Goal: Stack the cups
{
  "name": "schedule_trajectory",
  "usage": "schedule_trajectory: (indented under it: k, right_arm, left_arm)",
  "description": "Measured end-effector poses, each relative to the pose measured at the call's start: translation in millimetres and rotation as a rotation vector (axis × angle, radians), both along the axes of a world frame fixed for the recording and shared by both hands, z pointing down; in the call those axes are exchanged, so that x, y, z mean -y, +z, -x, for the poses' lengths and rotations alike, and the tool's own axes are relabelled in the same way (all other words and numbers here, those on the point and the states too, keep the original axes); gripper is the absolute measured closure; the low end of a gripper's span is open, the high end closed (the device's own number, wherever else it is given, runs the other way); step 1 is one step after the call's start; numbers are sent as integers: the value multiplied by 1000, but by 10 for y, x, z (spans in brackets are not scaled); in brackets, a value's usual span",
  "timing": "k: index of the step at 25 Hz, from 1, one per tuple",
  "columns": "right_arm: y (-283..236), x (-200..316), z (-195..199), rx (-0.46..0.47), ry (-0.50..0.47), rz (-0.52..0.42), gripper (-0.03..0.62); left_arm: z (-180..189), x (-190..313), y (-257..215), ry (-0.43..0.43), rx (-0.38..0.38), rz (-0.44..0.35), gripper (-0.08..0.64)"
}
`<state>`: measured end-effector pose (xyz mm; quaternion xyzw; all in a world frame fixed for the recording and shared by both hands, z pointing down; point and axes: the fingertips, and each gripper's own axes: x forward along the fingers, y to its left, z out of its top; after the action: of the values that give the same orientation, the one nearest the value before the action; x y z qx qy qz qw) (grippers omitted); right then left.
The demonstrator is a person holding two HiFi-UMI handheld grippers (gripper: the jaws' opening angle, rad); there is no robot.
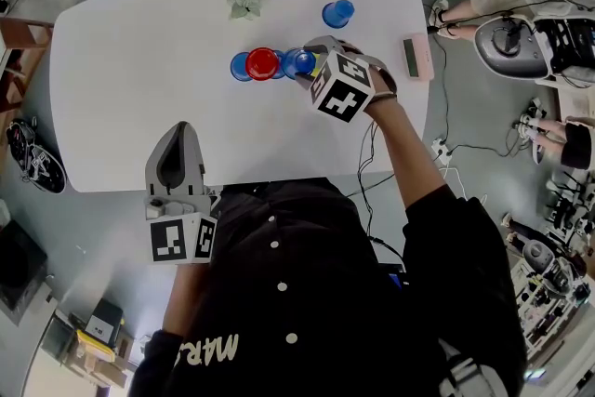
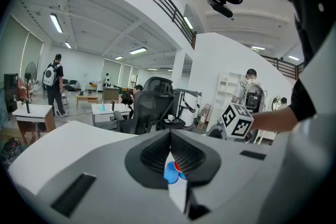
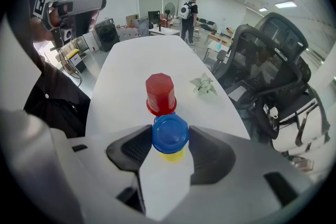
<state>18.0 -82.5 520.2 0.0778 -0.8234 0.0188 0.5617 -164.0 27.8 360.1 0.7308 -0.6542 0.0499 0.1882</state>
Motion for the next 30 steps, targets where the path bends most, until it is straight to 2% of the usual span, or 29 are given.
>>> schedule_trajectory:
  k: [11, 16, 21, 23, 25, 27, 30]
  right_arm:
    - [-14, 1, 8, 25, 8, 2, 365]
    - [-33, 15, -9, 40, 18, 2, 325]
    - [-341, 110, -94, 118, 46, 8, 319]
    - [-484, 295, -252, 156, 90, -6, 319]
    - [-498, 613, -508, 169, 187, -37, 319]
    - [-371, 952, -787, 135, 288, -78, 316]
    - [-78, 1295, -1039, 64, 345, -131, 304]
  left_arm:
    - [-35, 39, -13, 6, 2, 0, 549]
    - [-49, 66, 0, 10, 2, 1, 549]
    - [-69, 104, 34, 19, -1, 6, 549]
    - [-73, 110, 40, 23, 8, 9, 549]
    - [-62, 100, 50, 25, 11, 15, 549]
    - [-37, 86, 78, 22, 14, 27, 549]
    - [-2, 76, 120, 19, 20, 42, 549]
